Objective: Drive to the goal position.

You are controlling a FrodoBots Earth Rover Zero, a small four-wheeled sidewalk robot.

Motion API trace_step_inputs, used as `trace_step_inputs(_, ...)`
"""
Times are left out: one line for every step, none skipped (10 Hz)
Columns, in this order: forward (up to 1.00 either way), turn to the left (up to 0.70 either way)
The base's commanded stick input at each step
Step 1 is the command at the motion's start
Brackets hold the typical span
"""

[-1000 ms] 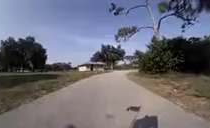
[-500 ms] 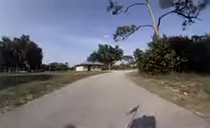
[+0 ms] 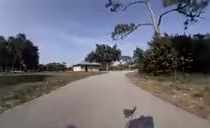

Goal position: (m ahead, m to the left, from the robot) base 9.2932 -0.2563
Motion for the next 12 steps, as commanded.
trace_step_inputs(1.0,-0.08)
trace_step_inputs(1.0,-0.08)
trace_step_inputs(1.0,-0.08)
trace_step_inputs(1.0,-0.08)
trace_step_inputs(1.0,-0.08)
trace_step_inputs(1.0,-0.08)
trace_step_inputs(1.0,-0.08)
trace_step_inputs(1.0,-0.08)
trace_step_inputs(1.0,-0.08)
trace_step_inputs(1.0,-0.08)
trace_step_inputs(1.0,-0.08)
trace_step_inputs(1.0,-0.08)
